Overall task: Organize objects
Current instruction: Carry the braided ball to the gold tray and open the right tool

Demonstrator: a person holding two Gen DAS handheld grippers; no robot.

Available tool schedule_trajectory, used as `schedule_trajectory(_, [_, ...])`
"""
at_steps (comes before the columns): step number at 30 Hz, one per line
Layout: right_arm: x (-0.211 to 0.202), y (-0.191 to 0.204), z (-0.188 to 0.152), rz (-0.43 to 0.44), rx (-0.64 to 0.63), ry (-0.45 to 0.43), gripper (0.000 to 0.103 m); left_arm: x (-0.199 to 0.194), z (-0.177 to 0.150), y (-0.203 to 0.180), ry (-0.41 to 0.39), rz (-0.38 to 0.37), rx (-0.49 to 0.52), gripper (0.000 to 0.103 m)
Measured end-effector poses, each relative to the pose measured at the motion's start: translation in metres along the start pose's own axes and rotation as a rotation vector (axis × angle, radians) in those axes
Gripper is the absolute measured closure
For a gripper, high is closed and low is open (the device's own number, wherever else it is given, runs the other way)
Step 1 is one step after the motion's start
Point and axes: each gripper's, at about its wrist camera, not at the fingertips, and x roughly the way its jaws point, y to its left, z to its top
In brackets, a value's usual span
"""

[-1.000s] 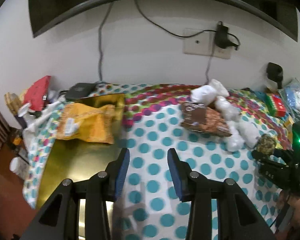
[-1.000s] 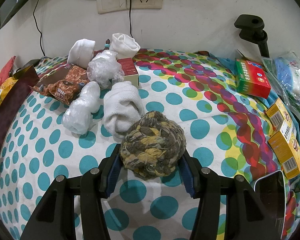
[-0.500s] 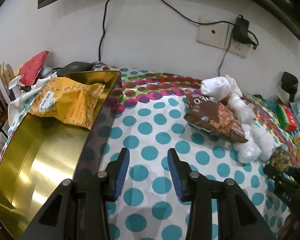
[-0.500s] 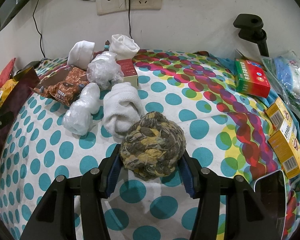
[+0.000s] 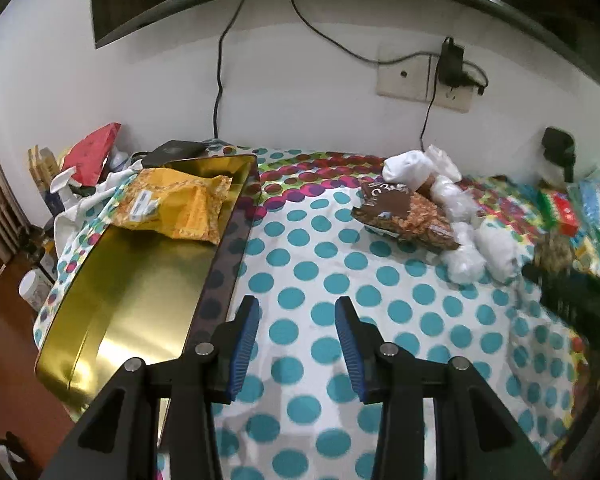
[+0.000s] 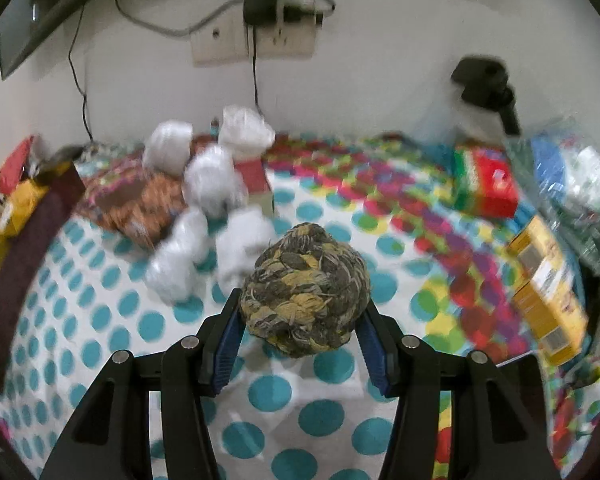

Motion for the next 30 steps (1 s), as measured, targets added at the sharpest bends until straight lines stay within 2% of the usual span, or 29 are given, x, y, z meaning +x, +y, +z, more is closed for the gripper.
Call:
schedule_trajectory(3, [-0.023,0.012,0.019,0.026,-0.038,-0.037,0.052,-0.013,-0.008,0.004,0.016,-0.028,-0.007,0.063])
schedule_trajectory(6, [-0.04,0.045,0.038,0.065,-0.115,-0.075,0.052,-0.028,-0.012,0.008,0.003,-0.025,0.013,0.063])
schedule_trajectory(9, [-0.054,0.092,0.054,0.152,-0.181,-0.092,0.052,-0.048,-0.015,0.019,-0.033,-0.002,0.015,0.063])
schedule_trajectory(12, [-0.063,0.136,0.064,0.247,-0.24,-0.091,0.052,-0.067,-0.018,0.042,-0.05,-0.012,-0.033,0.062])
schedule_trajectory(14, [-0.066,0.169,0.067,0.303,-0.282,-0.08,0.052,-0.077,-0.021,0.06,-0.055,-0.004,-0.064,0.056])
schedule_trajectory(15, [-0.065,0.183,0.067,0.325,-0.299,-0.073,0.052,-0.083,-0.023,0.071,-0.061,0.009,-0.08,0.053])
schedule_trajectory(19, [-0.058,0.242,0.064,0.389,-0.385,-0.05,0.052,-0.106,-0.031,0.113,-0.075,0.058,-0.152,0.052])
schedule_trajectory(22, [-0.038,0.277,0.062,0.438,-0.406,0.022,0.052,-0.124,-0.038,0.14,-0.095,0.073,-0.194,0.049])
schedule_trajectory(26, [-0.012,0.326,0.054,0.432,-0.479,0.075,0.052,-0.134,-0.051,0.171,-0.1,0.149,-0.233,0.045])
schedule_trajectory(30, [0.012,0.354,0.046,0.429,-0.512,0.138,0.052,-0.126,-0.061,0.198,-0.039,0.174,-0.284,0.045])
